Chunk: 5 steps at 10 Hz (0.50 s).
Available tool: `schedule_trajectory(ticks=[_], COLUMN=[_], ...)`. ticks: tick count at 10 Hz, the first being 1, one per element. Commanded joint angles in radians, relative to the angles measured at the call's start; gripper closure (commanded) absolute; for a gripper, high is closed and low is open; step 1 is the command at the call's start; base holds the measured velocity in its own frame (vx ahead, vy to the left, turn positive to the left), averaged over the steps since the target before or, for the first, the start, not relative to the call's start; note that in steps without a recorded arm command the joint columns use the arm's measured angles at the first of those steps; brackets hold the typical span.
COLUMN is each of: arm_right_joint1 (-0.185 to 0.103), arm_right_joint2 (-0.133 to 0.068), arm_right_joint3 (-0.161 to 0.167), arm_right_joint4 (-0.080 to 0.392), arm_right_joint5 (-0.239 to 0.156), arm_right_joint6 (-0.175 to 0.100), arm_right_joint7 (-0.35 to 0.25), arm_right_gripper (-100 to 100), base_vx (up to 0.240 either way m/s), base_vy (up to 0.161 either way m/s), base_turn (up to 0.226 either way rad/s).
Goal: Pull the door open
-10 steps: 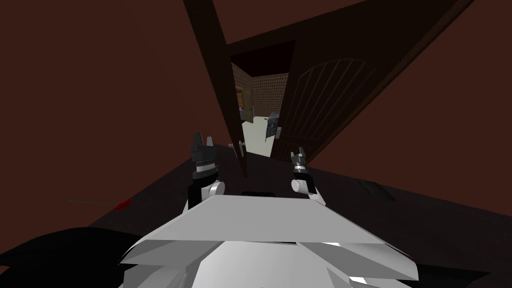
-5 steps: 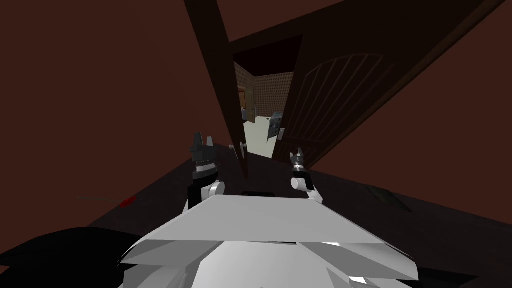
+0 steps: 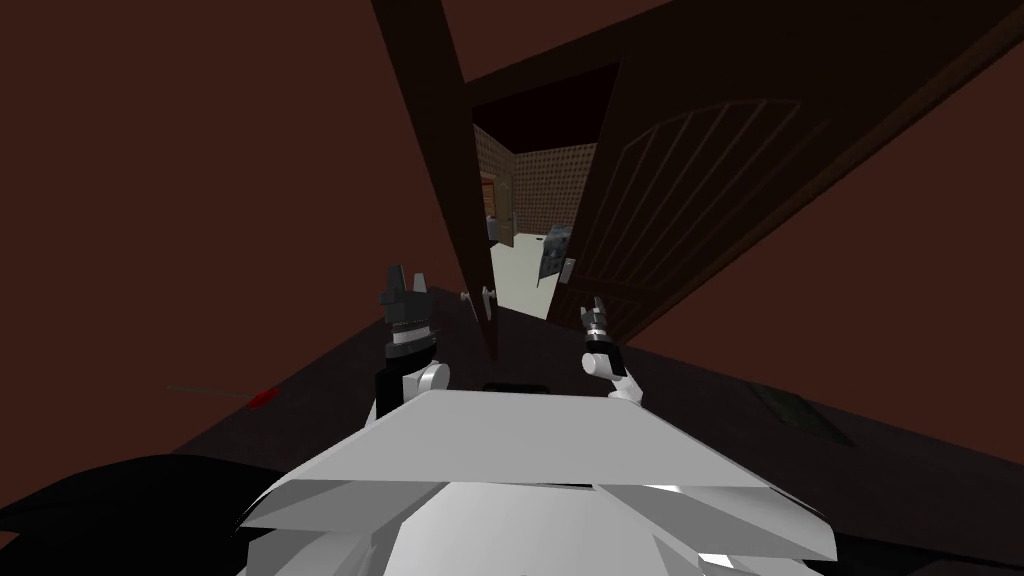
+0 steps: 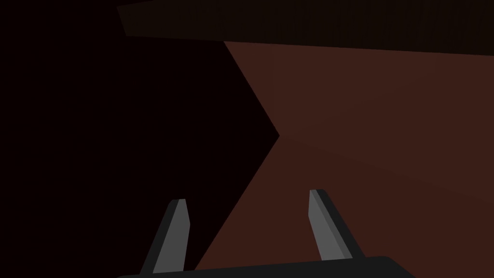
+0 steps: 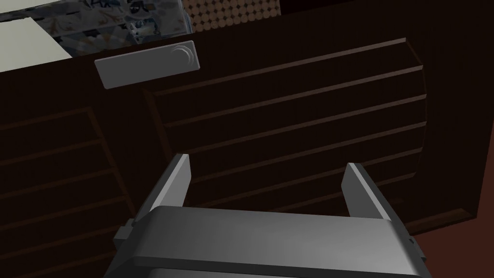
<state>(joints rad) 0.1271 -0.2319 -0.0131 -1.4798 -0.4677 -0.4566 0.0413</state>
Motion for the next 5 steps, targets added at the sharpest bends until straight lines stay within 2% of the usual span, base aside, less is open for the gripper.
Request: schedule_trajectory(ticks=[1,3,4,5], arm_right_joint1=[-0.023,-0.061,-0.061,-0.080], arm_right_joint2=[-0.014,-0.034,-0.034,-0.044], arm_right_joint3=[0.001,0.003,0.003,0.004], arm_right_joint4=[0.049,0.117,0.122,0.159], arm_right_joint5=[-0.020,-0.054,-0.054,-0.071], arm_right_joint6=[-0.008,-0.018,-0.018,-0.024], arm_right_joint7=[0.009,0.026,0.026,0.035], arm_right_gripper=[-100,-100,-100,-100], base_vx=[0.051,0.086,0.070,0.069], base_vy=[-0.001,0.008,-0.004,0.001], base_turn=[0.052,0.094,0.021,0.038])
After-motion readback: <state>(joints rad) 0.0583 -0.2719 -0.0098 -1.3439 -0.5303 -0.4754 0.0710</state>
